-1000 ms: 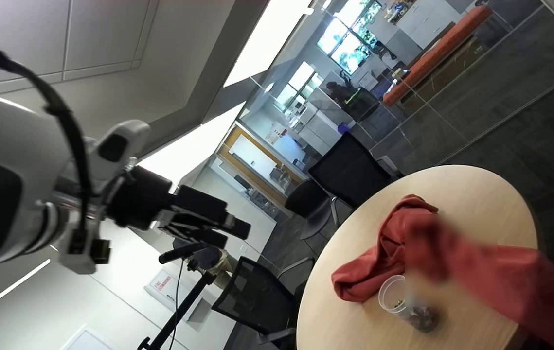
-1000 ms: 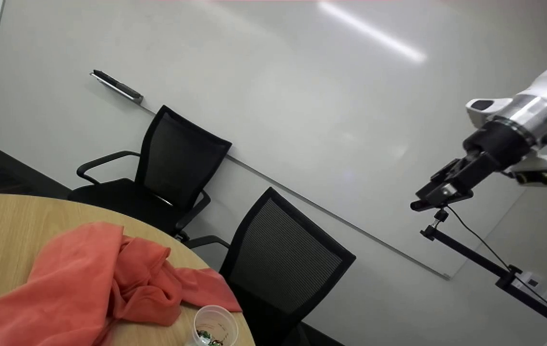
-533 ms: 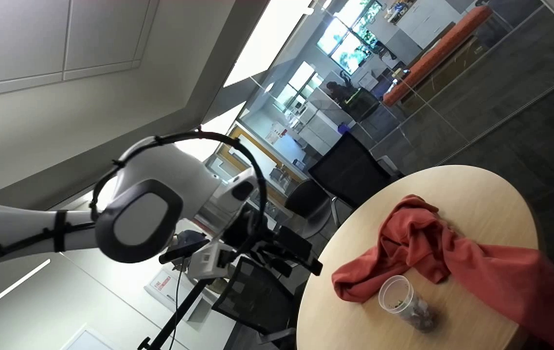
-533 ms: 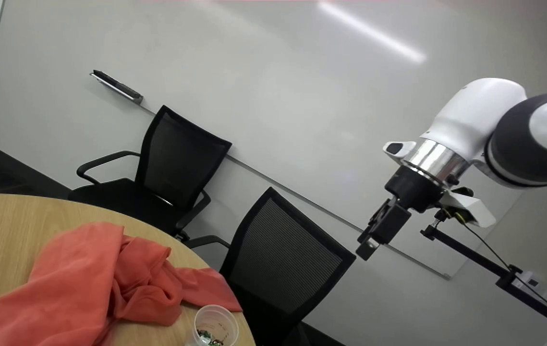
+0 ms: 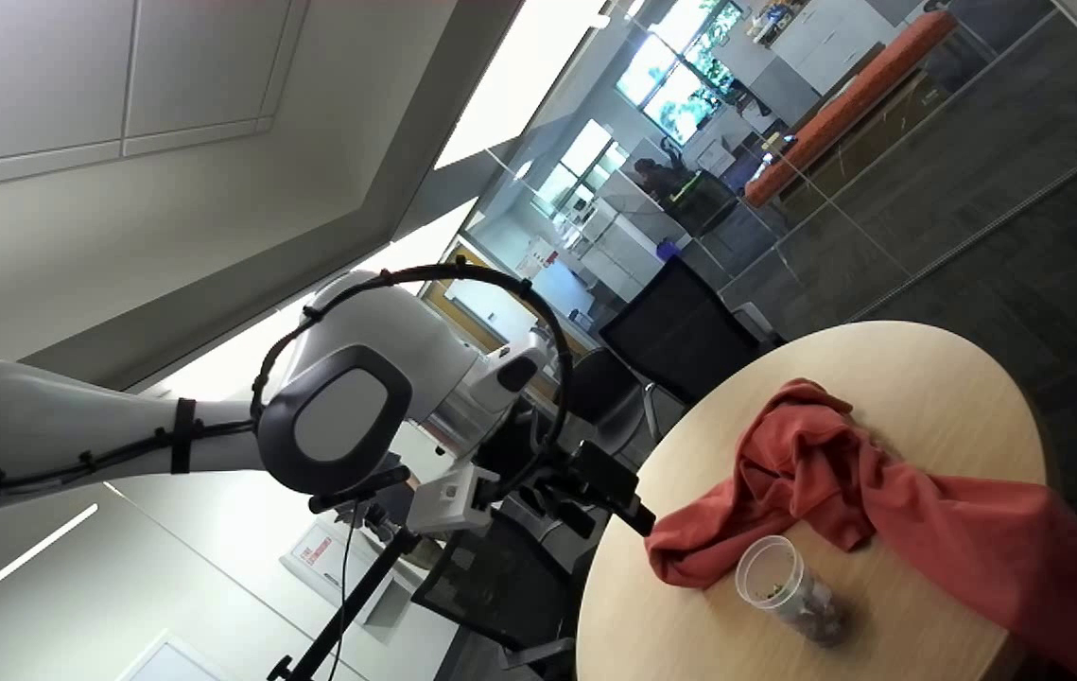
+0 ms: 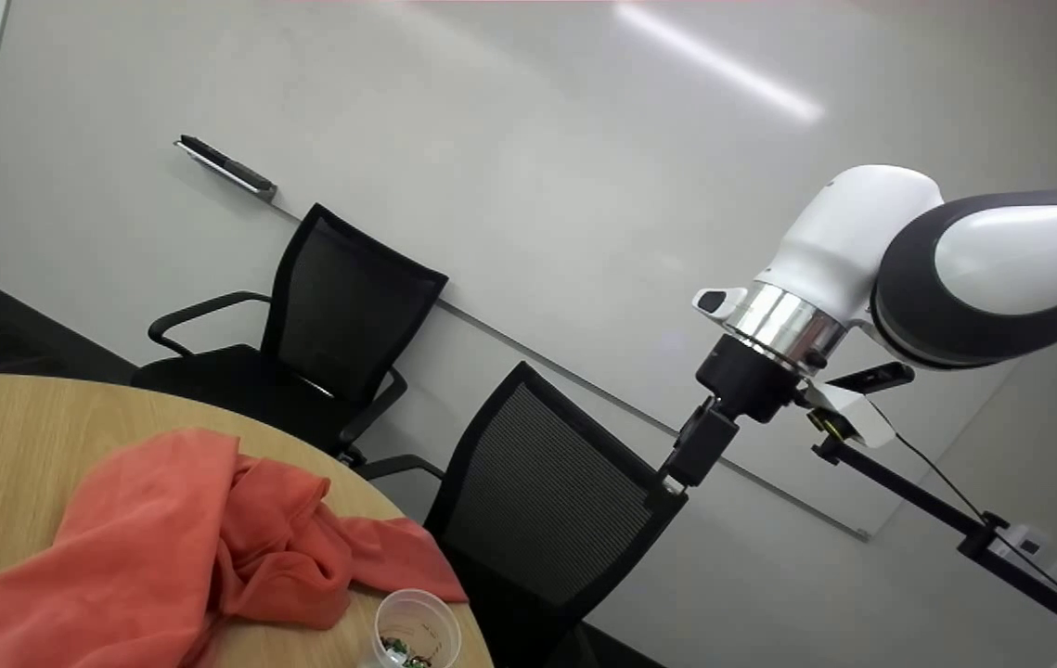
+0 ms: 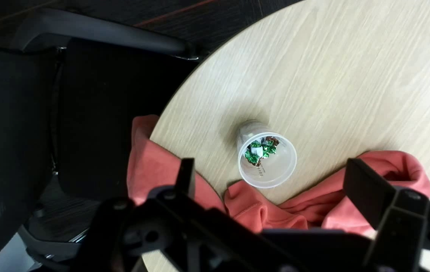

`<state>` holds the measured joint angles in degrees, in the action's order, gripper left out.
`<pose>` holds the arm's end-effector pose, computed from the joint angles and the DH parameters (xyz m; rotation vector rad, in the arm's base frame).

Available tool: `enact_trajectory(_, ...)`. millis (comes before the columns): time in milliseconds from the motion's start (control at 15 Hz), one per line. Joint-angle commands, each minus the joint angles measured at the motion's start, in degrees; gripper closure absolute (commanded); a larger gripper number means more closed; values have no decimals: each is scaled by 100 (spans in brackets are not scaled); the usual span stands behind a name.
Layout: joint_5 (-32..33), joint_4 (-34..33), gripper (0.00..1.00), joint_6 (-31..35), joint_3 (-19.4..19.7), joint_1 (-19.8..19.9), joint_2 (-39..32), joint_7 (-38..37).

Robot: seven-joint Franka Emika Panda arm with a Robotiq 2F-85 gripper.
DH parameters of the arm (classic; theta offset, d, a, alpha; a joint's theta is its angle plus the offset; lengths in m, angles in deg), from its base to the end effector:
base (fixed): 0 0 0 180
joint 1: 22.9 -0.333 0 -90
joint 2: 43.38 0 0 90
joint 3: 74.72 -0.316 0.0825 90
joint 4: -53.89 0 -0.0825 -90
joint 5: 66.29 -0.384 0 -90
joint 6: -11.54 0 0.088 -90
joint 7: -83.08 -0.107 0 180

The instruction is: Pick the green cup and pour its contents on the white plate

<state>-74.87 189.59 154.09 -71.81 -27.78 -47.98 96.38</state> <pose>0.5082 0.0167 0.2952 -3.0472 -0.2283 -0.0736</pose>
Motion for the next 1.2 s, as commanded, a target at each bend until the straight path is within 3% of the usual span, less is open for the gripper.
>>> enact_trajectory(0,57,-59,0,201,-196,170,-164,-122)
enact_trajectory(333,-174,-309,0,1587,-419,231,-1182,-189)
enact_trajectory(600,-167,-710,0,2254,-628,375,-2052,-402)
enact_trajectory(1133,116,-1940,0,2121,-530,311,-3351,-1152)
